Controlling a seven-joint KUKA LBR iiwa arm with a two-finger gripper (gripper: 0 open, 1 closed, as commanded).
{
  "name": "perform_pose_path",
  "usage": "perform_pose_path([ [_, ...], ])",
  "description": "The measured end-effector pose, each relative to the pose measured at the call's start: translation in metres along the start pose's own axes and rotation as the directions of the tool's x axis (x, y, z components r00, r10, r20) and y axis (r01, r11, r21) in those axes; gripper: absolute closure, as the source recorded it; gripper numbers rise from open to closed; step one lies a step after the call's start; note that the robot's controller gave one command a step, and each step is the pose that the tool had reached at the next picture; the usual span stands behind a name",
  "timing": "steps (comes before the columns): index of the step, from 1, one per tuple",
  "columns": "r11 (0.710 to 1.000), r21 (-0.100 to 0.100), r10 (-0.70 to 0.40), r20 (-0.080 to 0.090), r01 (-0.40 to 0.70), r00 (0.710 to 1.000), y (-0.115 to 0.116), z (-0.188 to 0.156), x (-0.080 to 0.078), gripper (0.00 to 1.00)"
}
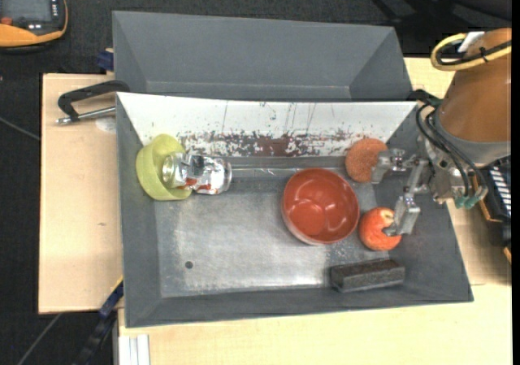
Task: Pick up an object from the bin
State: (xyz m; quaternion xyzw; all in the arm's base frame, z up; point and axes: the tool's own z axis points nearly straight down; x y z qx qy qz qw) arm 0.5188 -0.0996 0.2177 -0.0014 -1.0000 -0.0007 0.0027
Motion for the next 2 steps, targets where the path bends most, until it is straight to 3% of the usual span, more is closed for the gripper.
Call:
perform_pose_path([
  [1,0.952,-0.003,-0.307,-0.001,0.307,0.952,0.013,0.143,-0.049,0.0],
  [2,0.997,-0.017,-0.075,0.002,0.075,0.997,-0.01,0.146,-0.063,0.0],
])
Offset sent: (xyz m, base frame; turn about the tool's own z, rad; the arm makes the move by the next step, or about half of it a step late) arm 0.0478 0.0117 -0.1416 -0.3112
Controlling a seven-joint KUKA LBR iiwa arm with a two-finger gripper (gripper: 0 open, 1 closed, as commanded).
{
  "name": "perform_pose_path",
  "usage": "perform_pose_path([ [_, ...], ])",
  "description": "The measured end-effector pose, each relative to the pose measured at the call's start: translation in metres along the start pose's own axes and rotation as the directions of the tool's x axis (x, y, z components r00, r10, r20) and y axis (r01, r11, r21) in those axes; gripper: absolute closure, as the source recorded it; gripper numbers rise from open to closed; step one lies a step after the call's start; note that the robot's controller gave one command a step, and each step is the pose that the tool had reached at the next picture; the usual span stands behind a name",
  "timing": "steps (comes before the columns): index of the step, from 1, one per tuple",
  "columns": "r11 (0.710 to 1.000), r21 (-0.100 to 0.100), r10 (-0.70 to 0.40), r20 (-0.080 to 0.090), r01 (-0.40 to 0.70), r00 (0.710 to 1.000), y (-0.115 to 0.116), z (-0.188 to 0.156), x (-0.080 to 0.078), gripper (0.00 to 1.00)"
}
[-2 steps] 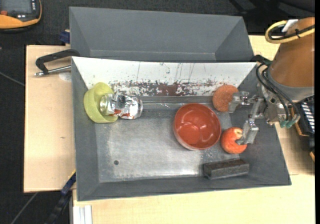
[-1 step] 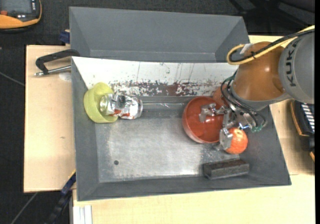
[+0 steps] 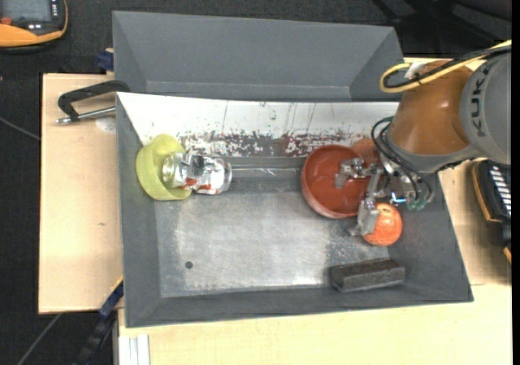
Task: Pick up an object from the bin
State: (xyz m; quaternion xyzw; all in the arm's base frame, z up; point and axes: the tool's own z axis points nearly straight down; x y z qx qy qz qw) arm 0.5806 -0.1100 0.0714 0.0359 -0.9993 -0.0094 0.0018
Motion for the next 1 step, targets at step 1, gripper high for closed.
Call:
perform_pose_path([
  [1,1.0,0.009,-0.004,-0.005,0.004,1.0,-0.0052,-0.0002,0.002,1.0],
])
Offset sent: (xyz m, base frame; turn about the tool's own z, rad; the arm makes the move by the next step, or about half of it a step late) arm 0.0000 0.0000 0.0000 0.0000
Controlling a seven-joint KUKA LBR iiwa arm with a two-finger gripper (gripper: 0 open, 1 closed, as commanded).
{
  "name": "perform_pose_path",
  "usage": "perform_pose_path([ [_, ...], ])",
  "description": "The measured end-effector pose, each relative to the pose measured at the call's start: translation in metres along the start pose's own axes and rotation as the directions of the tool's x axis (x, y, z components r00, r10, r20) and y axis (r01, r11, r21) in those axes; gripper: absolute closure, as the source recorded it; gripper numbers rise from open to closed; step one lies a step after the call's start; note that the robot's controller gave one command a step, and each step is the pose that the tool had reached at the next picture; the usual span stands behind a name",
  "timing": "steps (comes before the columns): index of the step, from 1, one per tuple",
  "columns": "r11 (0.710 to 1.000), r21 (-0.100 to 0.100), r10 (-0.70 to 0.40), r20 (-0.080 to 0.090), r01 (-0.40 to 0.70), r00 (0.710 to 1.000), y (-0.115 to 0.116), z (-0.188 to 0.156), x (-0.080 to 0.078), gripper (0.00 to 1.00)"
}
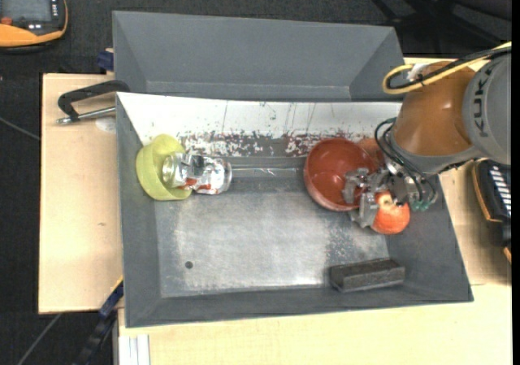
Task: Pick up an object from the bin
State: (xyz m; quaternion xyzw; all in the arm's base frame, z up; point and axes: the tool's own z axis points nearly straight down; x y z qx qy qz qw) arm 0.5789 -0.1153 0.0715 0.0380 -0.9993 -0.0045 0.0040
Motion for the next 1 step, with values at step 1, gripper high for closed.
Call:
perform_pose_path([
  [1,1.0,-0.001,-0.024,0.001,0.024,1.0,0.0192,-0.0543,-0.012,1.0],
])
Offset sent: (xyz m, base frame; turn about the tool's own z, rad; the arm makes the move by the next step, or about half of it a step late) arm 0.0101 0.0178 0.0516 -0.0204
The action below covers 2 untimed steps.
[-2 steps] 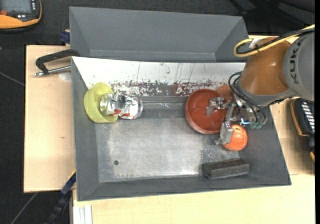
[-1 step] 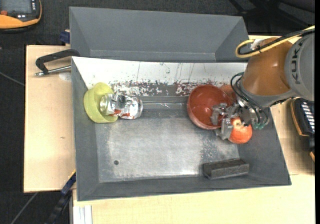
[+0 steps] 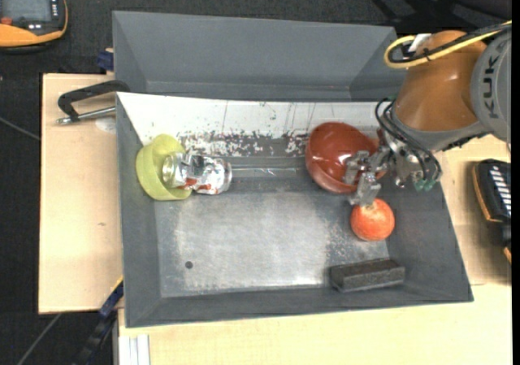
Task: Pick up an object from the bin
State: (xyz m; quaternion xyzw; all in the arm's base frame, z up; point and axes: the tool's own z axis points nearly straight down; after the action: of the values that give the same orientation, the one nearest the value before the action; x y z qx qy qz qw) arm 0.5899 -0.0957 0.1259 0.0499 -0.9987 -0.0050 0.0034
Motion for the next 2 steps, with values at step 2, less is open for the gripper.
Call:
perform_pose_path([
  [2,0.999,-0.004,-0.041,-0.009,0.041,0.999,0.033,-0.011,-0.013,1.0],
])
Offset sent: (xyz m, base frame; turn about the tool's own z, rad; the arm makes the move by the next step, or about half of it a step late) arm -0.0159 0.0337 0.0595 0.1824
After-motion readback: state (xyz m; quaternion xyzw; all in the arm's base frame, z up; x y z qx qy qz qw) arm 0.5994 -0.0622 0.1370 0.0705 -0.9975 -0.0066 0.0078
